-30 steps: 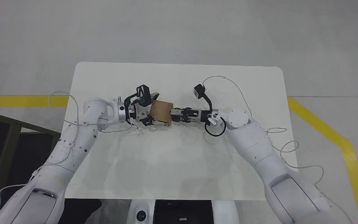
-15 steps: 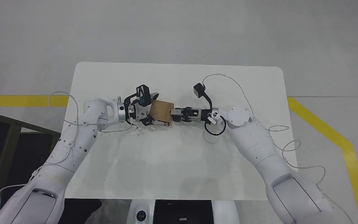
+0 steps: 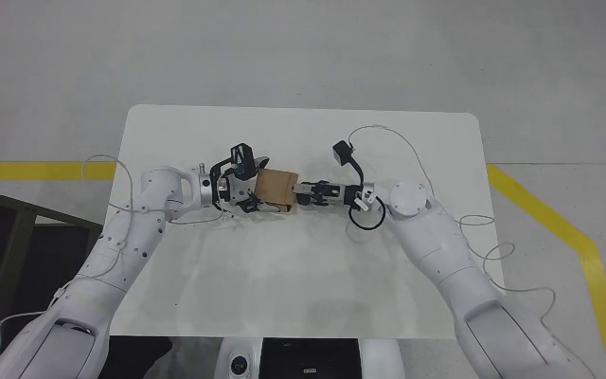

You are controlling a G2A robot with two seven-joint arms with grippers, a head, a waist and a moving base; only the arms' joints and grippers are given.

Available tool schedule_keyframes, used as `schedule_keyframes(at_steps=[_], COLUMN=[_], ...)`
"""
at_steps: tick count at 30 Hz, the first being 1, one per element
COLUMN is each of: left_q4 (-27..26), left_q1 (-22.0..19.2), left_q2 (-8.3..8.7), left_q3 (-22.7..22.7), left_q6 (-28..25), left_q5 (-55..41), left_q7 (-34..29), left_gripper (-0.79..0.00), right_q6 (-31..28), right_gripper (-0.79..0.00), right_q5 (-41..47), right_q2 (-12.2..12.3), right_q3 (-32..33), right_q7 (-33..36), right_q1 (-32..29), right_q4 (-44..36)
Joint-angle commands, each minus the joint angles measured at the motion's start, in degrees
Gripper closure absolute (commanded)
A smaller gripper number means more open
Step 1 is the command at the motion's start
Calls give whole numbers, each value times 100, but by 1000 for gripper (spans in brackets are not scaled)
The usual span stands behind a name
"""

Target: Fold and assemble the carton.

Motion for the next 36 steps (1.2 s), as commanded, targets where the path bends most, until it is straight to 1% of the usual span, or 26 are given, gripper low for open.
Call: schedule_keyframes(at_steps=[1,11,17,28,36], left_q4=[1,8,-3,1,-34], left_q1=[-3,-8,-17,-29,-12], left_q2=[0,0,1,9,10], left_q3=[1,17,31,26,44], left_q6=[0,0,0,0,0], left_q5=[-1,-11,12,28,28], left_q7=[-12,-23,-14,21,28], left_gripper=[-785,-785,-785,-785,-785], right_q6=[42,211,348,519,587], right_gripper=[-240,-246,-237,-209,-172], right_q5=[-44,-212,-305,-455,-495], right_q2=[16,90,106,67,3], right_q3=[18,114,101,-32,-177], right_q7=[-18,-86,-76,-43,27], right_q1=[-30,-171,-188,-14,175], right_q4=[-51,-292,-398,-433,-368])
